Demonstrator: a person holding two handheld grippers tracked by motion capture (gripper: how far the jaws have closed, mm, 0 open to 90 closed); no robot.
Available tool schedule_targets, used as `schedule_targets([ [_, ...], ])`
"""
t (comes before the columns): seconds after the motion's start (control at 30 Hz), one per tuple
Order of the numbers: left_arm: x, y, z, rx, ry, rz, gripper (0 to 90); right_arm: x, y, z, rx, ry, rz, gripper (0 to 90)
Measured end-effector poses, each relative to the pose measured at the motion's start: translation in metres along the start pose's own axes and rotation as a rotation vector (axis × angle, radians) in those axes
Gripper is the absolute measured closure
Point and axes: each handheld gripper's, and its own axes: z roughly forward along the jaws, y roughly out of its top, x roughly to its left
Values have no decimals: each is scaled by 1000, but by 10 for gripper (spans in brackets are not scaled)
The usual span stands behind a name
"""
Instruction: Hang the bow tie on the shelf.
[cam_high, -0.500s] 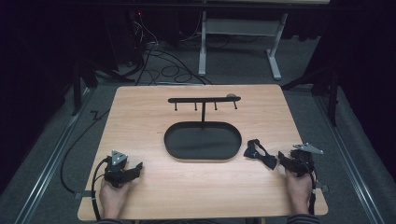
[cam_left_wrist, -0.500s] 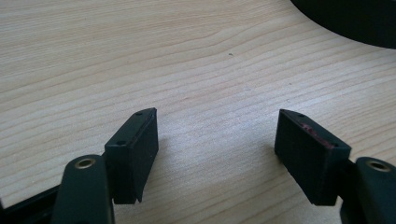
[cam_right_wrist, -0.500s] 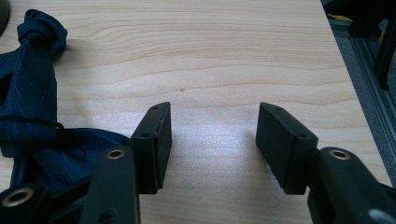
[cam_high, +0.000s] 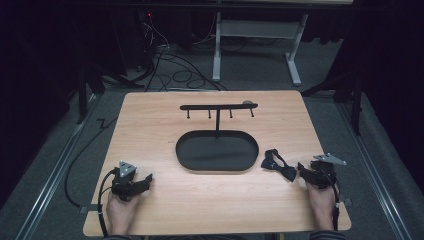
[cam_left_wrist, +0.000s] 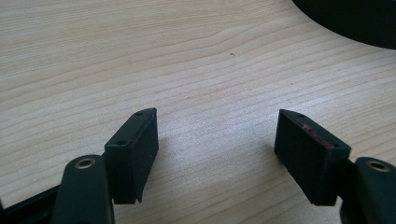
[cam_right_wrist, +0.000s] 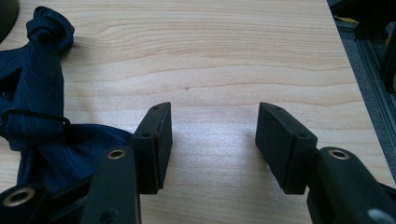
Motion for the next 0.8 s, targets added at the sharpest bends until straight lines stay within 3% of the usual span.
schedule_targets([
  [0.43, 0, 0, 0, 0, 0, -1, 307, 1, -2, -2, -2, -4, 11, 506],
  [0.6, 0, 0, 0, 2, 1, 1, 307, -2, -3, -4, -6, 15, 22, 531],
  [0.8, 0, 0, 0, -1, 4, -7, 306, 0, -6, -23, -47, 37, 31, 546],
])
